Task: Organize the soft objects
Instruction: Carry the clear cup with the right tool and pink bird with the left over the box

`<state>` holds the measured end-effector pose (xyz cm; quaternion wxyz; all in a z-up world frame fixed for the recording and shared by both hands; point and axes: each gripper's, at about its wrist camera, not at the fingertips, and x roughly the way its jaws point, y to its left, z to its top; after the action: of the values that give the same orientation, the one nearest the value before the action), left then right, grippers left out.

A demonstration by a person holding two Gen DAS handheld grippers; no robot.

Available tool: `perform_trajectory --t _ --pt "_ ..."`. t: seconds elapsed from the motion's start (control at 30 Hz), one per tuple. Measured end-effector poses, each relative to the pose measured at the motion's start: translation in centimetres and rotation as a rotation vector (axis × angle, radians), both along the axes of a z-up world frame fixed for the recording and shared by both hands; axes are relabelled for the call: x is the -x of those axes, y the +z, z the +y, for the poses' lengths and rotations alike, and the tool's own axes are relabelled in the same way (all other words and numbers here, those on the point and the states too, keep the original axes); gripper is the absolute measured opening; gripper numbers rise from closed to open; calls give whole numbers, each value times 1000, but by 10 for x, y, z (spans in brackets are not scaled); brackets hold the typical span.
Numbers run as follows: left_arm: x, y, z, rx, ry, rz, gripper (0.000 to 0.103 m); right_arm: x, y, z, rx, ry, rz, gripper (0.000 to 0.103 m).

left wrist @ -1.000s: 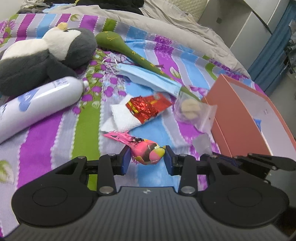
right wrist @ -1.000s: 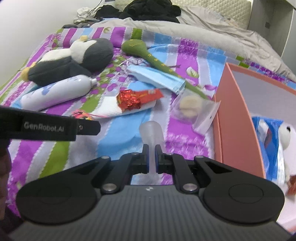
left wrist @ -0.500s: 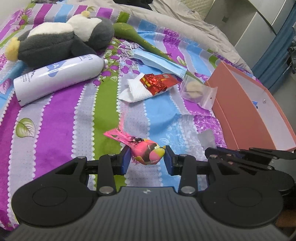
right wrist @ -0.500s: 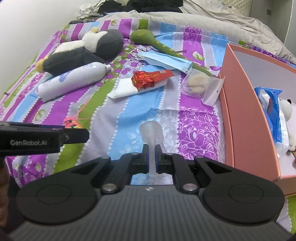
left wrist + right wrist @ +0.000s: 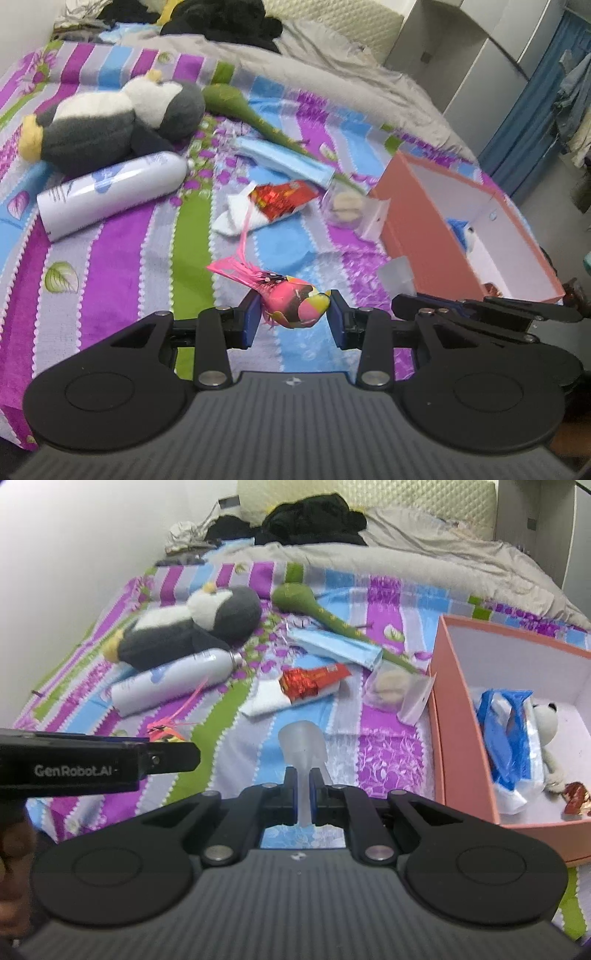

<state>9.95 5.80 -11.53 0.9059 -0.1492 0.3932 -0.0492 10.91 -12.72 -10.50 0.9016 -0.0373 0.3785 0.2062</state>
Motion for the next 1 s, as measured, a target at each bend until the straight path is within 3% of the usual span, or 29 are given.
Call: perform_trajectory --t 0.6,1.0 --pt "22 72 -37 23 -74 -128 44 32 65 -46 -85 -72 -138 10" --pt "14 91 -96 38 -211 -165 44 48 78 -97 -89 -188 -165 10"
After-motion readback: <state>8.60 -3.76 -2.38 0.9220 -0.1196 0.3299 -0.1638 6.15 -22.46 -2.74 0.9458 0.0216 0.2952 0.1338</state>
